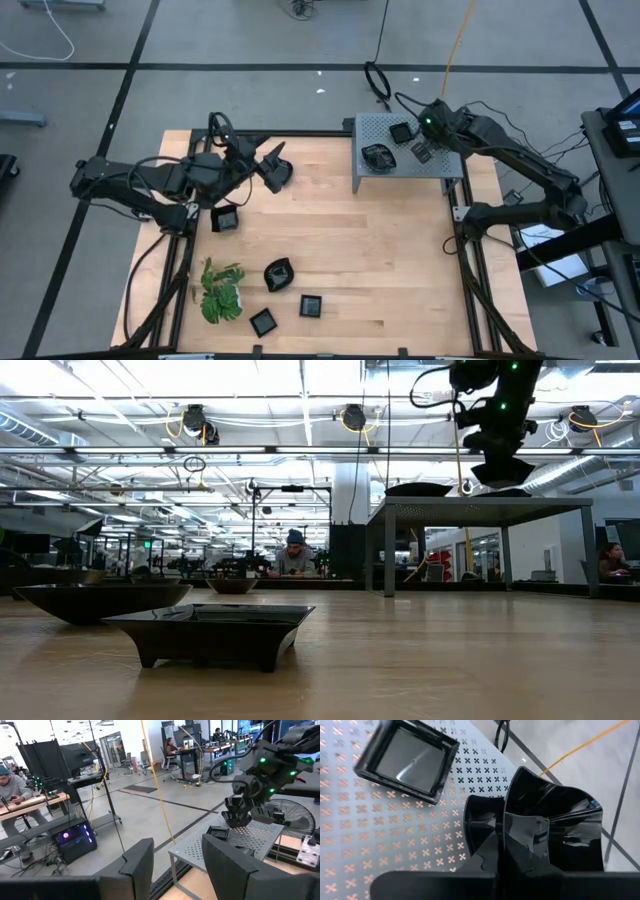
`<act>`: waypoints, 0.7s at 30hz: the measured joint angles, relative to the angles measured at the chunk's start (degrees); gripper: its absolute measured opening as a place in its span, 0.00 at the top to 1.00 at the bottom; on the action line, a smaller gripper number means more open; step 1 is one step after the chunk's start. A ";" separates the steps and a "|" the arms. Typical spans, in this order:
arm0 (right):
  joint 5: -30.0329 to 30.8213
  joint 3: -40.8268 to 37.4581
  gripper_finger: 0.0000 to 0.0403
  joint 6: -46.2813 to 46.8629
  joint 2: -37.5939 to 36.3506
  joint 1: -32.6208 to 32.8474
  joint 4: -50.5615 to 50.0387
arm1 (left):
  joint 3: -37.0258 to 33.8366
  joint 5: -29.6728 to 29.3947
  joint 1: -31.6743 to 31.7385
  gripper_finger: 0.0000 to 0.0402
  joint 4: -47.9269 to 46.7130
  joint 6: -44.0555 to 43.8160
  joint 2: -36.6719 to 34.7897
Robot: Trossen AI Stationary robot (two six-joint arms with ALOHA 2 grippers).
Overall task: Pick & Place Mini shaped plates
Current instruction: Stack the distorted square plate on top of the other distorted square plates
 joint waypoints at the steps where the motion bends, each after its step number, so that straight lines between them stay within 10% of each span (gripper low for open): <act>1: 0.02 0.00 1.00 -0.41 0.30 -0.27 0.02 | 0.00 0.00 0.00 0.57 0.04 0.32 0.00; 21: 0.05 -0.02 0.90 -4.76 2.69 -3.57 3.10 | 0.00 0.02 0.00 0.57 -0.35 1.31 0.00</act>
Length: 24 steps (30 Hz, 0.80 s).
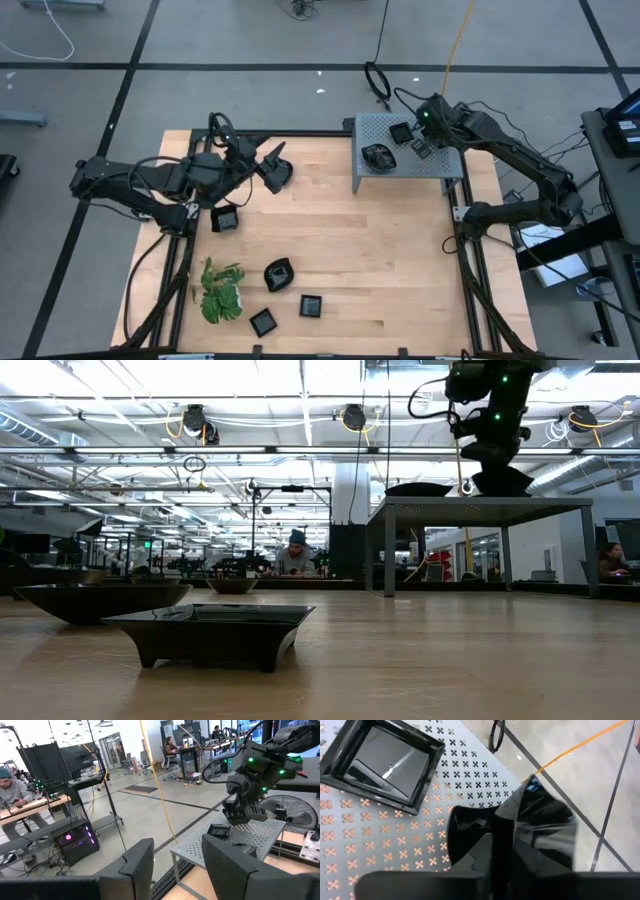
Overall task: Pick & Place Mini shaped plates
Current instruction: Stack the distorted square plate on top of the other distorted square plates, then stack the leaf-shaped plate on top of the other leaf-shaped plates
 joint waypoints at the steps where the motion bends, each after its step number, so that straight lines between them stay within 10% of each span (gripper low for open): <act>1: 0.00 0.00 0.88 -0.45 -0.01 0.00 0.00 | 0.00 0.00 0.00 0.57 0.01 -0.01 0.00; 12: -0.15 -0.02 0.68 -3.50 -0.12 0.09 1.25 | 0.00 0.00 0.00 0.57 -0.03 0.01 0.00; 24: -0.29 -0.07 0.69 -7.44 -4.51 0.15 8.18 | 0.00 0.00 0.00 0.57 -0.07 0.01 0.00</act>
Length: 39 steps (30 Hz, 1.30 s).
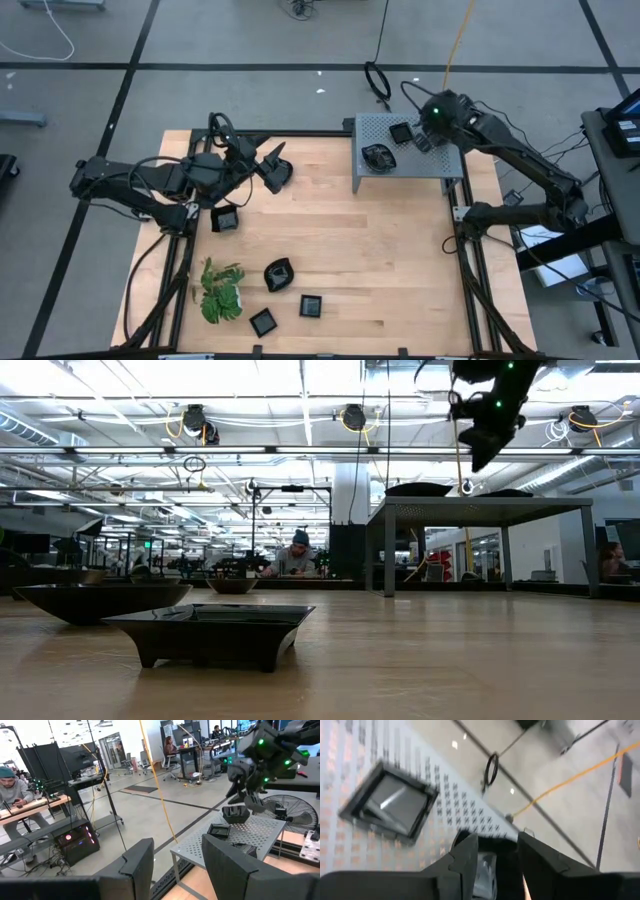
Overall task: Pick & Place Mini shaped plates
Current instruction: Stack the leaf-shaped plate on top of the other leaf-shaped plates
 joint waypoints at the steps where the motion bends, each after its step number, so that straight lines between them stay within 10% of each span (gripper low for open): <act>1: 0.00 0.00 0.69 -0.56 -0.61 0.00 1.15 | 0.00 0.00 0.00 0.57 0.00 0.00 0.00; 11: -1.01 0.00 0.69 -1.19 -3.80 0.00 9.56 | 0.00 -2.20 -0.02 0.57 -0.22 -0.25 0.02; 18: -14.59 0.00 0.70 -0.72 -4.16 0.01 12.34 | 0.02 -6.12 0.61 0.57 -11.44 -10.19 0.02; 27: -24.79 0.00 0.70 -0.67 -4.12 0.39 17.94 | -0.01 14.24 4.30 0.57 -39.09 -34.79 1.53; 39: -27.56 -1.81 0.70 -1.21 -4.12 6.18 27.95 | -3.68 27.67 7.94 0.57 -43.18 0.63 11.88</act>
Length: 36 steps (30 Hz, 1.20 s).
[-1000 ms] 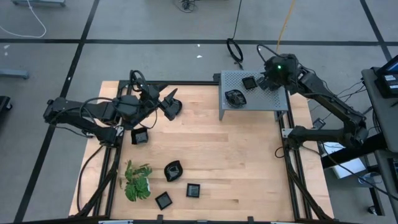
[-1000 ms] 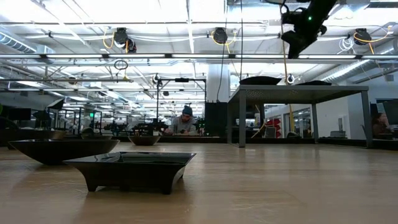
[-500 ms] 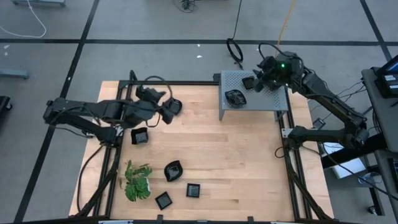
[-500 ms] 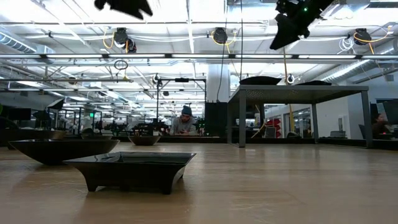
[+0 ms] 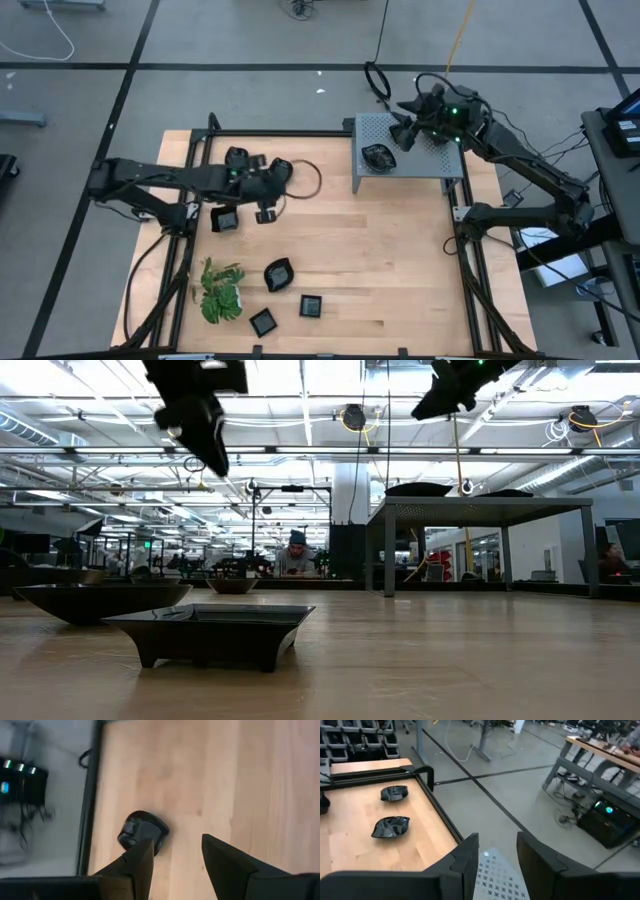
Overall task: Pick & Place Mini shaped plates
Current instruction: Stack the leaf-shaped plate on top of the other leaf-shaped plates
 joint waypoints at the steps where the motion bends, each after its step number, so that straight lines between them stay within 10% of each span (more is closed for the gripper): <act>1: 0.26 -0.58 0.70 -0.32 0.02 0.47 0.86 | -0.36 0.65 0.34 0.57 -0.01 3.28 1.19; 36: 4.11 -9.68 0.71 2.18 -0.07 2.43 12.90 | -1.06 6.96 22.56 0.57 11.63 28.64 25.75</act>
